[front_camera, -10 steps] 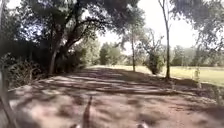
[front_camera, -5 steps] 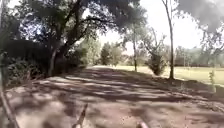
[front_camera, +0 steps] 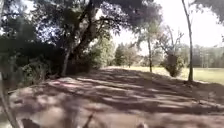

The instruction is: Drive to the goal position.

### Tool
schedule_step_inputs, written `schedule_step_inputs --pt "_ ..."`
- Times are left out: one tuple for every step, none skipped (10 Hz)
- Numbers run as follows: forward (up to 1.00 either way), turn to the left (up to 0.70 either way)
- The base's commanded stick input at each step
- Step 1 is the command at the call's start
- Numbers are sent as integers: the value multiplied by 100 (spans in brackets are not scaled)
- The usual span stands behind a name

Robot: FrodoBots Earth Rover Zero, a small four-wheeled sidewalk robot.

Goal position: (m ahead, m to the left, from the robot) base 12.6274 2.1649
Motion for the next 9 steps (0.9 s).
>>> schedule_step_inputs --pt "70 0" --pt "70 0" --pt "70 0" --pt "70 0" --pt "70 0" --pt "70 0" --pt "70 0" --pt "70 0" --pt "70 0"
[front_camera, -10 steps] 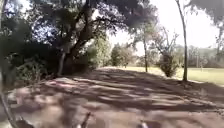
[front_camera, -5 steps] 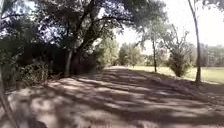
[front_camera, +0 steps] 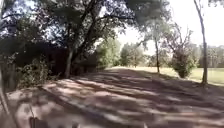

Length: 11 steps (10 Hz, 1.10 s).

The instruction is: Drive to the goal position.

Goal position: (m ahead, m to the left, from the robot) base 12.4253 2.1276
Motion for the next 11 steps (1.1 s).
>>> schedule_step_inputs --pt "70 -15" --pt "70 -35" --pt "70 -35" --pt "70 -4" --pt "70 0" --pt "70 0" --pt "70 0" --pt "70 0" --pt "70 0" --pt "70 0" --pt "70 0"
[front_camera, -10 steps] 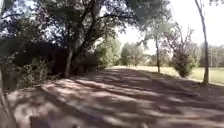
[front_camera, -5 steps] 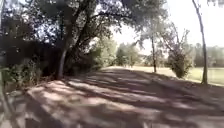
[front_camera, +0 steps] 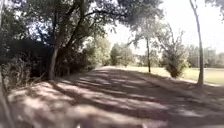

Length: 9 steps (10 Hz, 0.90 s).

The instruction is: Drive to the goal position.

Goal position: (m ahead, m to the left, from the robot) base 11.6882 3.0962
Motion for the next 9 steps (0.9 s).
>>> schedule_step_inputs --pt "70 0" --pt "70 0" --pt "70 0" --pt "70 0" --pt "70 0" --pt "70 0" --pt "70 0" --pt "70 0" --pt "70 0"
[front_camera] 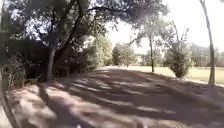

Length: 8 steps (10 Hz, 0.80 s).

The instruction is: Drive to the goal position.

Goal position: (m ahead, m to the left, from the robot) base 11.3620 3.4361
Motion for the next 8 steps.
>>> schedule_step_inputs --pt "41 0" --pt "0 0" --pt "0 0" --pt "0 0" --pt "0 0" --pt "0 0" --pt "0 0" --pt "0 0"
